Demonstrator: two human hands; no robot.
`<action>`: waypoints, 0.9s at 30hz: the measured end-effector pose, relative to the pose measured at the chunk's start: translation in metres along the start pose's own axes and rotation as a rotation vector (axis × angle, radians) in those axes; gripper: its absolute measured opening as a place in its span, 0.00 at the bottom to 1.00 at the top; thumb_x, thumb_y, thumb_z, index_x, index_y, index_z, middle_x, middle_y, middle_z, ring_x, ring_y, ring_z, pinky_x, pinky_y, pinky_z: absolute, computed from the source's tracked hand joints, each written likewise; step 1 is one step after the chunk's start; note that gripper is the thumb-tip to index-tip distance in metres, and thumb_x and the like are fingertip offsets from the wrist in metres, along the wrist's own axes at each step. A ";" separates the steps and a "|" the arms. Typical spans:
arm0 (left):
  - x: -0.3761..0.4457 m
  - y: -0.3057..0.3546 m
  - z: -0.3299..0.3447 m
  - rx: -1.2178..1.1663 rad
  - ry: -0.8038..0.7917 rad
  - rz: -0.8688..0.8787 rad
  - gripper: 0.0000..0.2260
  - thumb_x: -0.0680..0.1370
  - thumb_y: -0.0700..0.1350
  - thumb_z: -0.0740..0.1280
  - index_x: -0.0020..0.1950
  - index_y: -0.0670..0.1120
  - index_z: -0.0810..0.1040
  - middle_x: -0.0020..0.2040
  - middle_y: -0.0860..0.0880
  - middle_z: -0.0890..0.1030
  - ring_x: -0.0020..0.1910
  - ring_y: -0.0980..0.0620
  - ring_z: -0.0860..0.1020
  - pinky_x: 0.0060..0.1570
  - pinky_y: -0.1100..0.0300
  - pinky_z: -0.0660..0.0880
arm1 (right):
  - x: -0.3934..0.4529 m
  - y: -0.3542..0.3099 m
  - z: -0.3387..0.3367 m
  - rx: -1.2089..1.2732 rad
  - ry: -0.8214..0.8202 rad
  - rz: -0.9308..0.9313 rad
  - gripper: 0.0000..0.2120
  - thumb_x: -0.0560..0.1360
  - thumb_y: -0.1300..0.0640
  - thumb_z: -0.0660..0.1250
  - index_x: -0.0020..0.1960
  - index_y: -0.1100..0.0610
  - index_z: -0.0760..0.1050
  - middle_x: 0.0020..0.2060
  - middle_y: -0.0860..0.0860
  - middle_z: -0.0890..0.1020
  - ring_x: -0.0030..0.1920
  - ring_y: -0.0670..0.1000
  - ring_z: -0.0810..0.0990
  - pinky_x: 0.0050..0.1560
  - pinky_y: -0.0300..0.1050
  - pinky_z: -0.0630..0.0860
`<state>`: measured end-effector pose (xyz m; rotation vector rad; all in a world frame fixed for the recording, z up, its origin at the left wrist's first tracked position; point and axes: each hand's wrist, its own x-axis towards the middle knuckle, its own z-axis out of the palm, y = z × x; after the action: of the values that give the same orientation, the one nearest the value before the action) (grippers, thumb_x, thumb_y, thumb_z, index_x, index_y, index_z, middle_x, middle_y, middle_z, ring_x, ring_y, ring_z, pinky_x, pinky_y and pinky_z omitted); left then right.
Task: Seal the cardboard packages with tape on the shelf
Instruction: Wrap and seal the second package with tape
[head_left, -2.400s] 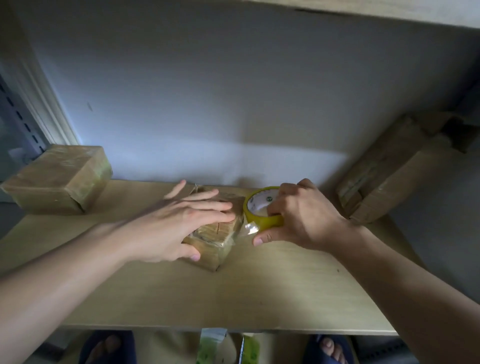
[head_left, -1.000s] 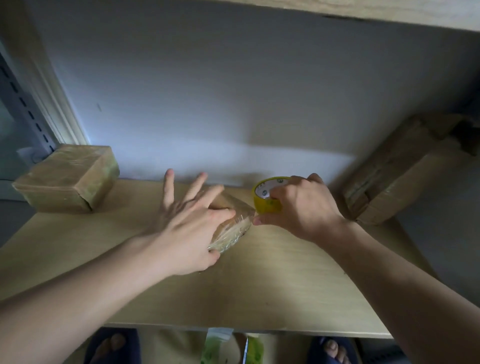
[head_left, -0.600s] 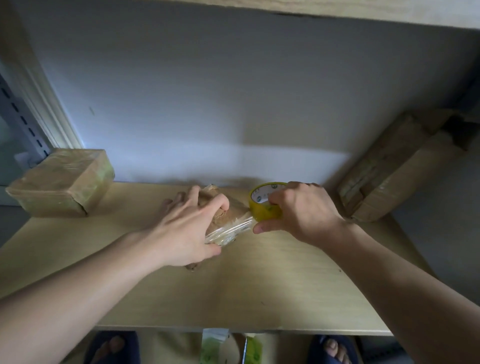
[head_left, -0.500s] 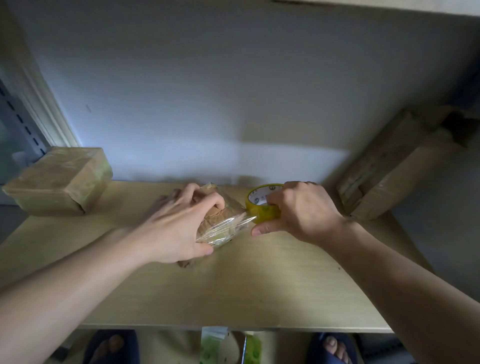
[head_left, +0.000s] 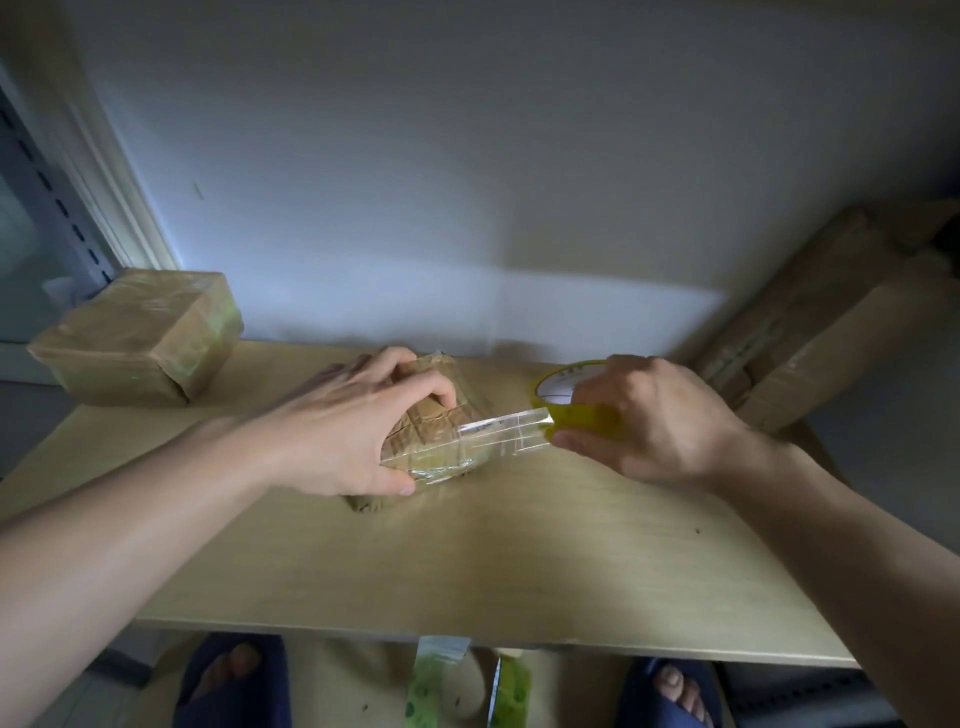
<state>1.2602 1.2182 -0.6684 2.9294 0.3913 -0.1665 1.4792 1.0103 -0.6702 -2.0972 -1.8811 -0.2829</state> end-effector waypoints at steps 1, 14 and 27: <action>0.000 -0.001 -0.001 -0.002 -0.008 0.013 0.33 0.71 0.59 0.76 0.67 0.69 0.58 0.74 0.57 0.55 0.72 0.52 0.64 0.72 0.55 0.62 | 0.002 -0.001 0.001 -0.015 0.056 -0.032 0.10 0.72 0.40 0.74 0.46 0.46 0.82 0.51 0.40 0.80 0.46 0.46 0.76 0.36 0.32 0.62; -0.006 -0.007 0.000 -0.016 -0.036 0.106 0.32 0.72 0.58 0.75 0.66 0.71 0.58 0.76 0.61 0.49 0.75 0.53 0.61 0.72 0.58 0.58 | 0.014 -0.005 0.000 0.016 -0.127 0.063 0.15 0.74 0.35 0.71 0.48 0.46 0.84 0.36 0.34 0.74 0.41 0.45 0.73 0.39 0.40 0.65; -0.005 -0.004 -0.002 -0.011 -0.033 0.093 0.33 0.70 0.57 0.76 0.66 0.71 0.59 0.77 0.60 0.51 0.75 0.53 0.62 0.71 0.60 0.58 | -0.013 -0.011 -0.008 0.046 -0.163 0.125 0.31 0.71 0.25 0.57 0.53 0.46 0.84 0.46 0.44 0.84 0.49 0.52 0.81 0.46 0.49 0.79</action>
<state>1.2541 1.2215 -0.6669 2.9223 0.2501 -0.1993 1.4675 0.9968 -0.6661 -2.2549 -1.8148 -0.0403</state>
